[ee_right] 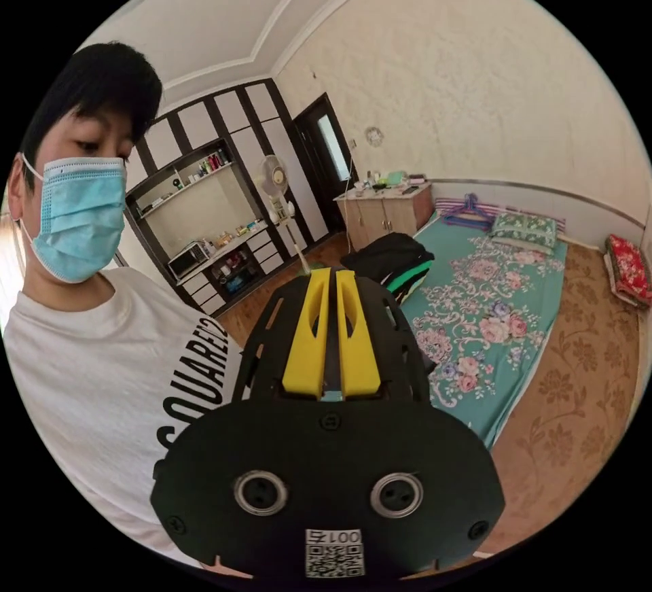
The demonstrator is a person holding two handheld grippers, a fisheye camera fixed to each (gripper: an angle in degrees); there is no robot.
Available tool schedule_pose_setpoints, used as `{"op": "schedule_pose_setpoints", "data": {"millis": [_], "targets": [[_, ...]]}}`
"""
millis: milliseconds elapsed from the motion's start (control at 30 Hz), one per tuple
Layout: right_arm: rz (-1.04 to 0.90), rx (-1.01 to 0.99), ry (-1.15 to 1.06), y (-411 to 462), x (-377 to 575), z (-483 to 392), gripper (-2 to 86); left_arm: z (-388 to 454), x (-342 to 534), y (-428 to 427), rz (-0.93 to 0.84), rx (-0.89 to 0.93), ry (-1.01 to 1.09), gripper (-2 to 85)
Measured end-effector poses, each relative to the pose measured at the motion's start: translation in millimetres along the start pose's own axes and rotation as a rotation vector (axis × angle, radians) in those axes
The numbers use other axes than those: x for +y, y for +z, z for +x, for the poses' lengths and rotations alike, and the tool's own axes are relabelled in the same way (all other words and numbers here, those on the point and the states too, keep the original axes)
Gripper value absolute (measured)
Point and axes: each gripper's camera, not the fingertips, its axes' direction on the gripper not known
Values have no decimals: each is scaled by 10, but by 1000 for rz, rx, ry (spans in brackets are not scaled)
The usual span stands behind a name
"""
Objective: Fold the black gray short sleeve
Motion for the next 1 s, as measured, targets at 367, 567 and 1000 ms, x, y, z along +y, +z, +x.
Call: {"op": "schedule_pose_setpoints", "data": {"millis": [367, 567, 1000], "targets": [[44, 113, 58, -789, 65, 178, 10, -62, 54, -2088, -59, 59, 302, -8], [-190, 321, 203, -416, -230, 1127, 10, -486, -529, -2571, -105, 35, 305, -9], [-601, 340, 575, 2578, 299, 5841, 25, -3112, -2569, -286, -155, -45, -302, 47]]}}
